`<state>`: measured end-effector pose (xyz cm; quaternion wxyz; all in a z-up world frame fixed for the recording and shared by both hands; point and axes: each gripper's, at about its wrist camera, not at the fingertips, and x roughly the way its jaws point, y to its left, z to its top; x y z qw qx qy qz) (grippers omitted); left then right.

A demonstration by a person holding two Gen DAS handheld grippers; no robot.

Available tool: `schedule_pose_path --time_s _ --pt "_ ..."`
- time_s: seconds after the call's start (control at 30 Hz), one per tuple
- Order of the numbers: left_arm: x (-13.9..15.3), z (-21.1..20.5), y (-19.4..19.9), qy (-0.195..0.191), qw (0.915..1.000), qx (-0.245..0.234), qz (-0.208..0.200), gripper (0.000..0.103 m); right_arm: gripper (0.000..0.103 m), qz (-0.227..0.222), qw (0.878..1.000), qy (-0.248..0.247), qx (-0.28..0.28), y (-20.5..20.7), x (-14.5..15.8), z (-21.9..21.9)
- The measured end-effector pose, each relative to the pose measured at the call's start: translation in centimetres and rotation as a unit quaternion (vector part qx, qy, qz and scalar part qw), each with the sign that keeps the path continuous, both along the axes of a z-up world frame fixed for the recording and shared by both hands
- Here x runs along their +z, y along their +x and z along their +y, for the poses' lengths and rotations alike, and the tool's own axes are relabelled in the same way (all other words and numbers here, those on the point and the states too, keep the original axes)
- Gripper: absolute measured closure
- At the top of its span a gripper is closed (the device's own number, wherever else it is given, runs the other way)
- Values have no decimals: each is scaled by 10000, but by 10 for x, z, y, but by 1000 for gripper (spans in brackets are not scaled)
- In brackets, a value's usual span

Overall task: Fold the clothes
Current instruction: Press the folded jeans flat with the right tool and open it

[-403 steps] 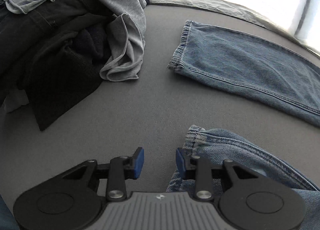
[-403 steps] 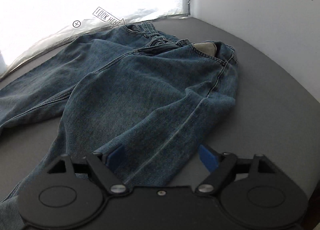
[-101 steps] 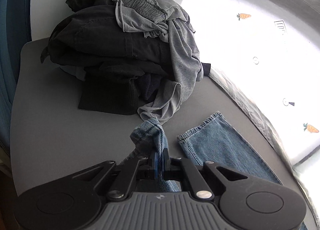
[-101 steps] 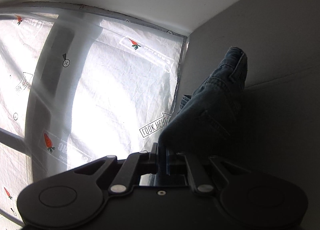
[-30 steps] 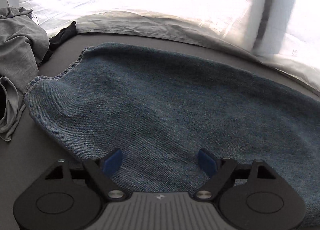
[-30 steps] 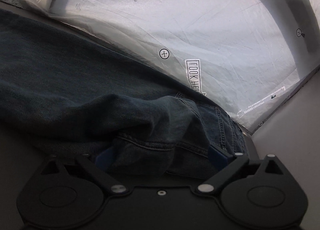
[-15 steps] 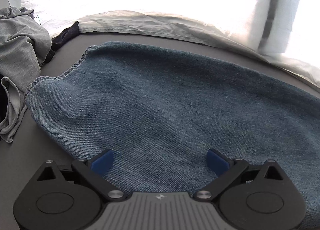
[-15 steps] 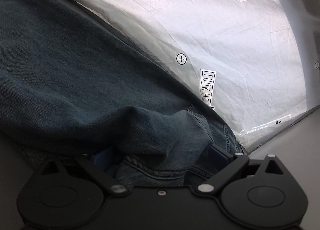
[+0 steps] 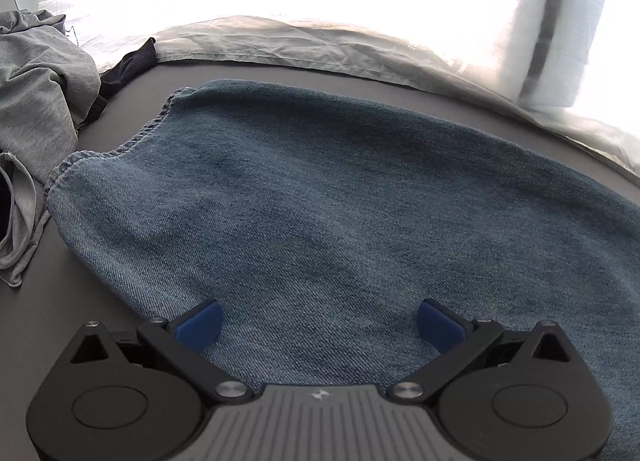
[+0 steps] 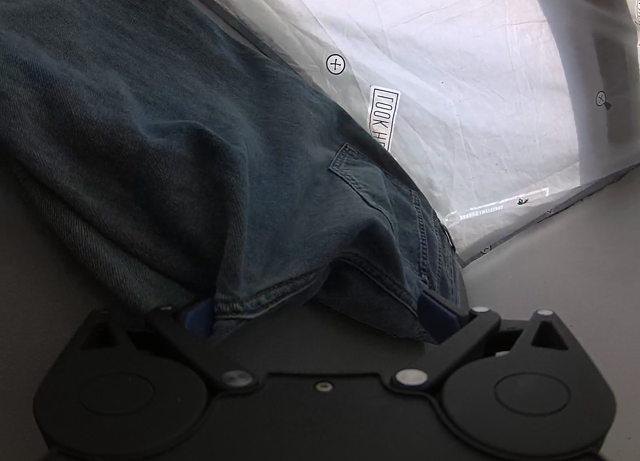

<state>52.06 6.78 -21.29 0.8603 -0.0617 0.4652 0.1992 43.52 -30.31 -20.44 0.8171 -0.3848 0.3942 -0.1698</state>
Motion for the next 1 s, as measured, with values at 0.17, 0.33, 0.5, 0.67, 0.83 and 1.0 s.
schedule_pose_path --time_s 0.17,0.33,0.5,0.67,0.83,1.0 --pt "0 0 1 -7 10000 -8 7 0 4 -390 9984 -226 354 -8 10 10" --pt "0 0 1 -16 10000 -25 17 0 3 -118 9993 349 53 -11 2 -9" --pt "7 2 0 -12 9998 131 132 0 3 -75 9992 380 93 -14 4 -6" --pt "28 15 -32 -196 9991 379 -41 2 3 -112 9977 669 62 -25 15 -8" --pt "43 38 -93 -371 9969 677 -158 2 3 -79 9978 643 132 -52 23 9" --pt "44 60 -156 -618 9931 996 -88 2 3 11 9955 929 177 -81 26 28"
